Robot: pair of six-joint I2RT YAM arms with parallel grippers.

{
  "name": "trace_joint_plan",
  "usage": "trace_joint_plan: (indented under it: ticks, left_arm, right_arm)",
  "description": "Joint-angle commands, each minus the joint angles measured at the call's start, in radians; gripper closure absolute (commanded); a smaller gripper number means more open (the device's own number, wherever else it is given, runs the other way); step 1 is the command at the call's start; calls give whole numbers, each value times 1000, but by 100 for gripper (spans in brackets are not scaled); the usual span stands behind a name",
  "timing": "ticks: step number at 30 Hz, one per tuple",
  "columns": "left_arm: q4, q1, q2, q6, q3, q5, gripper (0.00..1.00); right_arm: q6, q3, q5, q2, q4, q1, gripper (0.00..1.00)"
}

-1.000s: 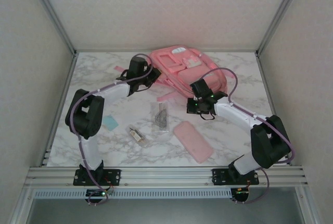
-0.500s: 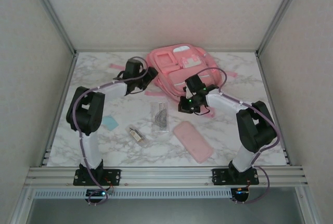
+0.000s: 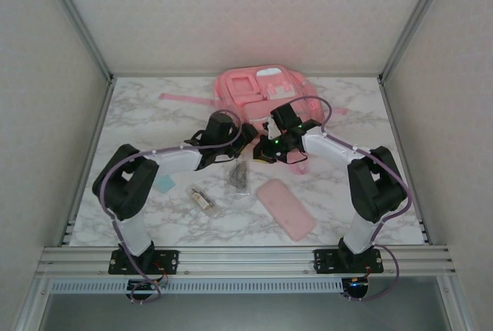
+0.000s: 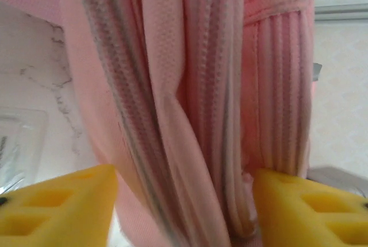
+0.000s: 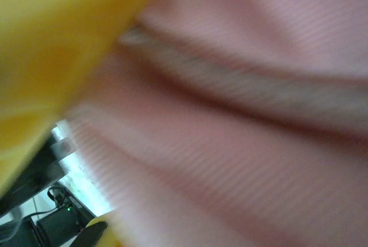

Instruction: Pack the student bag

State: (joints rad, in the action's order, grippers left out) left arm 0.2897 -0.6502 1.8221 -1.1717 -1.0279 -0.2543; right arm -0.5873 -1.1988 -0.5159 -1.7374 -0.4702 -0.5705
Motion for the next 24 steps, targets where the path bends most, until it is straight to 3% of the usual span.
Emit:
trace_joint_plan:
  ticks: [1, 3, 9, 18, 24]
  left_arm:
    - [52, -7, 70, 13, -62, 46, 69]
    - [17, 4, 83, 48, -82, 55, 100]
    - [-62, 78, 15, 124, -48, 57, 100]
    - [-248, 170, -104, 303, -62, 32, 100]
    - [-339, 244, -102, 450, -112, -39, 100]
  right_arm:
    - [77, -47, -106, 14, -72, -31, 100]
    - [159, -54, -79, 12, -170, -28, 100]
    - [365, -74, 186, -4, -456, -2, 100]
    - [521, -114, 434, -33, -600, 72, 100]
    - [679, -201, 553, -98, -672, 129, 100]
